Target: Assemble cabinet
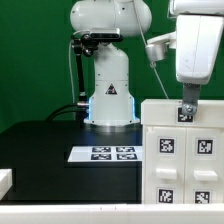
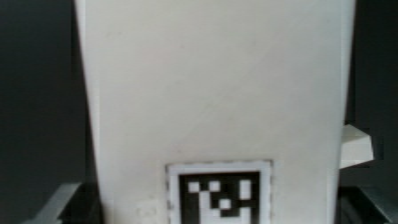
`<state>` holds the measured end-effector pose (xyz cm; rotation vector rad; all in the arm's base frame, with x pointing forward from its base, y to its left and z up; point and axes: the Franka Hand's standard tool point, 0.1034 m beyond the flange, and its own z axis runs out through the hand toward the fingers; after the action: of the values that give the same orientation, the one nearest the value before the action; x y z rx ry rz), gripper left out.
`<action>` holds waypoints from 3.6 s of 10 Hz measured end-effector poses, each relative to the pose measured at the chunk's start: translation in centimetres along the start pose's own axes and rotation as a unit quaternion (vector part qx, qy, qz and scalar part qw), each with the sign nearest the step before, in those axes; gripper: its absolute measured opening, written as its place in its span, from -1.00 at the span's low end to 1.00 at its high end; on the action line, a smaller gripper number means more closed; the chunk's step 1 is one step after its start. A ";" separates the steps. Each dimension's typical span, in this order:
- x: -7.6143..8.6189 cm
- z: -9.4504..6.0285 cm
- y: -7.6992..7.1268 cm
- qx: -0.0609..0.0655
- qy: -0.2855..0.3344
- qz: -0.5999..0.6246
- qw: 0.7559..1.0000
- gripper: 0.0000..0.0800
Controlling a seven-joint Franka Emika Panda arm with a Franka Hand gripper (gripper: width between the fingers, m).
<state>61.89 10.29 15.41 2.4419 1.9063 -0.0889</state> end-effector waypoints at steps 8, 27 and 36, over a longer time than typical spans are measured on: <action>-0.3 0.0 0.6 0.006 0.008 0.406 0.914 0.38; -1.1 0.2 0.6 0.104 0.022 0.981 0.162 0.38; -0.3 -0.1 0.7 0.119 0.026 0.992 0.029 0.58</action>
Offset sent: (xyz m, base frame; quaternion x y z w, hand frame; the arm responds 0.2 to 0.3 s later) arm 0.0041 -0.0001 -0.0094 0.0256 0.0128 0.3116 0.9498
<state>62.51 9.82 15.51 -1.9026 2.2903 0.0970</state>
